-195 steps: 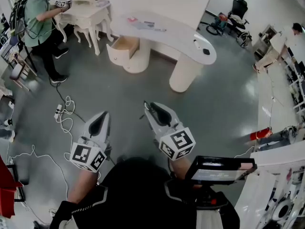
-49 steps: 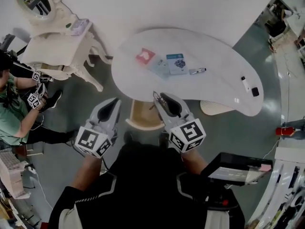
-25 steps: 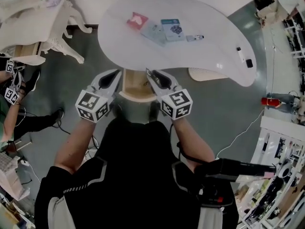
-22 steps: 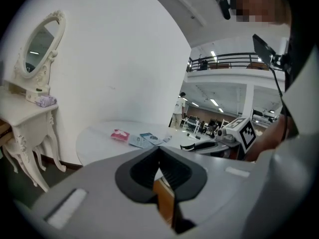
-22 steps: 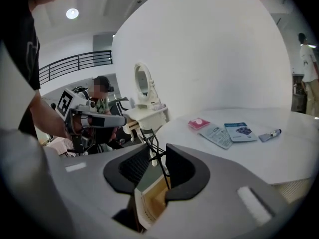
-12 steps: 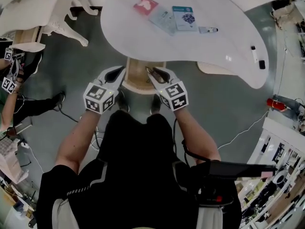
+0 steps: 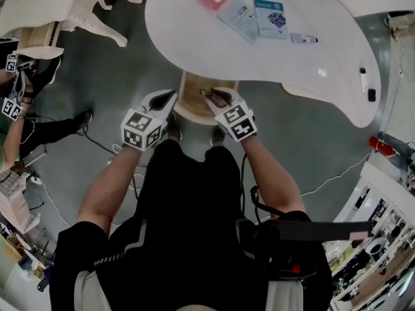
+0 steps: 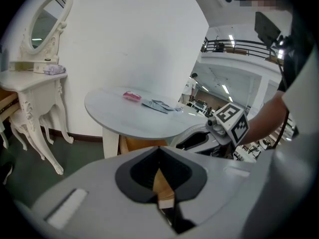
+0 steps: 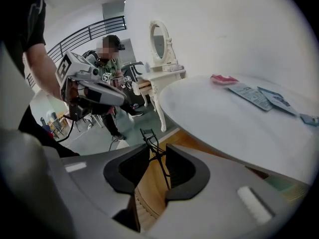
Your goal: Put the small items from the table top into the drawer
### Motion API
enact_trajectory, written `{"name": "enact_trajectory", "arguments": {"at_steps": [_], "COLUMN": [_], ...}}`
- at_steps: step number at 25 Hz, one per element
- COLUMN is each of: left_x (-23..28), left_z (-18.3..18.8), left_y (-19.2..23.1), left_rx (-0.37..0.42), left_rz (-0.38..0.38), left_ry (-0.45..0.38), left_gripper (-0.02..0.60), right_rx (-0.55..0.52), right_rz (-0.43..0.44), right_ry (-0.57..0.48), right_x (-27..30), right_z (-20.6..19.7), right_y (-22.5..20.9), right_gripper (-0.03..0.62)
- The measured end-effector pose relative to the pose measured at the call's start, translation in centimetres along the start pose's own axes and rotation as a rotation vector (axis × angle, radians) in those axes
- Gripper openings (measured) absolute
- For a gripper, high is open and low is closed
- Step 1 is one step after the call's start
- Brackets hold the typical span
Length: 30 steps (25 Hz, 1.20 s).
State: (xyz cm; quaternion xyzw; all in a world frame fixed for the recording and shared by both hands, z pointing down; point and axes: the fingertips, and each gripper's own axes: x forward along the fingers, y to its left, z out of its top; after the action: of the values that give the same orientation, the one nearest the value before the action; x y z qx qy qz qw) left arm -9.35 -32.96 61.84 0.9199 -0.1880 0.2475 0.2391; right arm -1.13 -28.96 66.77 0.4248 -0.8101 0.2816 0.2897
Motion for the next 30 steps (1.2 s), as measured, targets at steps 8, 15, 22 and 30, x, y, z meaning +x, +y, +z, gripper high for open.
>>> {"name": "enact_trajectory", "arguments": {"at_steps": [8, 15, 22, 30], "left_x": [2.3, 3.4, 4.5, 5.3], "left_z": [-1.5, -3.0, -3.9, -5.3], "left_y": [1.0, 2.4, 3.8, 4.2], "left_rx": [-0.020, -0.038, -0.065, -0.043], "left_rz": [-0.004, 0.013, 0.049, 0.042], "left_ry": [0.054, 0.099, 0.123, 0.152], "left_gripper": [0.001, 0.002, 0.000, 0.002], "right_rx": [-0.036, -0.070, -0.064, -0.109], "right_rz": [0.020, 0.062, 0.085, 0.118], "right_ry": [0.154, 0.241, 0.343, 0.428], "right_x": [3.8, 6.4, 8.7, 11.5], "right_z": [-2.8, -4.6, -6.9, -8.5], "right_y": [-0.8, -1.4, -2.2, -2.1], "right_gripper": [0.106, 0.106, 0.106, 0.106]}}
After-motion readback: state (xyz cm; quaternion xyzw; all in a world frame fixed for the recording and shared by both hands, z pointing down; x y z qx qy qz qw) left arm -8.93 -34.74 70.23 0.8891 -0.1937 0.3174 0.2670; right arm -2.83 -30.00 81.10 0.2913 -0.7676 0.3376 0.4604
